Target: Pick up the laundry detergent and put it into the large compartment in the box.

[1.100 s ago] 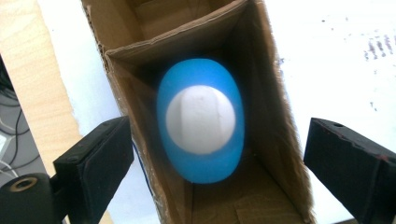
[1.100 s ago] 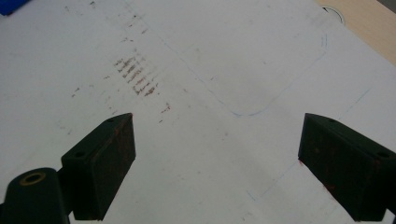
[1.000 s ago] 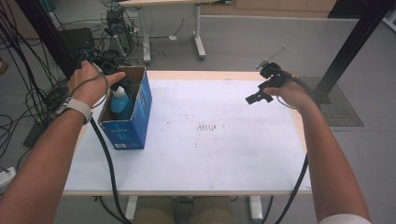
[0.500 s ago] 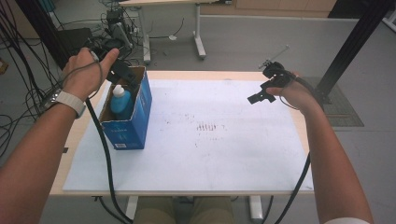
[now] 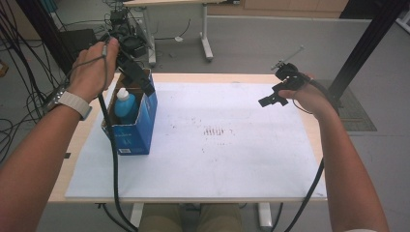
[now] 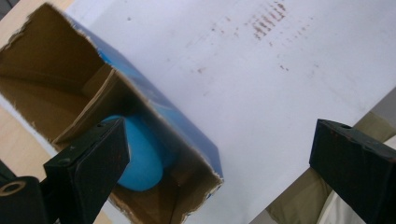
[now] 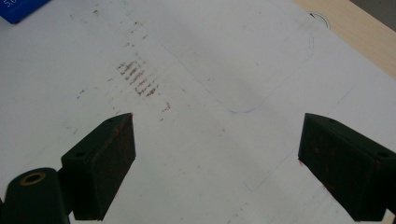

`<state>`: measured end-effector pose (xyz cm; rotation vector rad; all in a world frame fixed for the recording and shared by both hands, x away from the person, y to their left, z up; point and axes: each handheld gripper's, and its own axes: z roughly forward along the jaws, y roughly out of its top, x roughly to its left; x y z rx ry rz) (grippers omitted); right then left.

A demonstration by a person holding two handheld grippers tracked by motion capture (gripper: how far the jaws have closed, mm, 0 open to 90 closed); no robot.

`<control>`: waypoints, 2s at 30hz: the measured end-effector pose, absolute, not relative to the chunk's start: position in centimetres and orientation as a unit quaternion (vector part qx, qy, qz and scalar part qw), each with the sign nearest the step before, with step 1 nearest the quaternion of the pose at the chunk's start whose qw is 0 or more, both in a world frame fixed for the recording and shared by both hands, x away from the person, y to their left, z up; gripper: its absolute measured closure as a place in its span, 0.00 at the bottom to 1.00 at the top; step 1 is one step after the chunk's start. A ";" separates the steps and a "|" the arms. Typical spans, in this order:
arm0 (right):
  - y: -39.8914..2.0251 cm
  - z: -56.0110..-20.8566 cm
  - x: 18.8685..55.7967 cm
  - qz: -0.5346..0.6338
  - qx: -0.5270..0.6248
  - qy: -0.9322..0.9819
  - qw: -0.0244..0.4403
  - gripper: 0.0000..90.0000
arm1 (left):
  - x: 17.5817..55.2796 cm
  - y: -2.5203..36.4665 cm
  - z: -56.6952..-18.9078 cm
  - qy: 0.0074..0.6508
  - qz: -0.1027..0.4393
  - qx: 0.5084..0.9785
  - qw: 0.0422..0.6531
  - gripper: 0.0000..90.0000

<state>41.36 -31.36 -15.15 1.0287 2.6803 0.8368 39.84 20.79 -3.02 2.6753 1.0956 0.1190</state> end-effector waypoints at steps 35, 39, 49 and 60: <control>-31.9 -14.9 40.0 0.287 0.346 0.890 0.080 0.12 | 40.1 14.3 -3.9 0.166 -0.009 0.980 0.114 0.07; -31.8 -15.0 39.9 0.289 0.344 0.890 0.079 0.12 | 39.9 13.4 -4.2 0.141 -0.016 0.984 0.110 0.07; -31.9 -15.3 40.0 0.289 0.346 0.889 0.075 0.12 | 39.6 12.2 -4.8 0.107 -0.023 0.988 0.109 0.07; -31.8 -15.8 40.0 0.288 0.348 0.889 0.073 0.12 | 39.3 11.0 -6.1 0.069 -0.027 0.991 0.113 0.07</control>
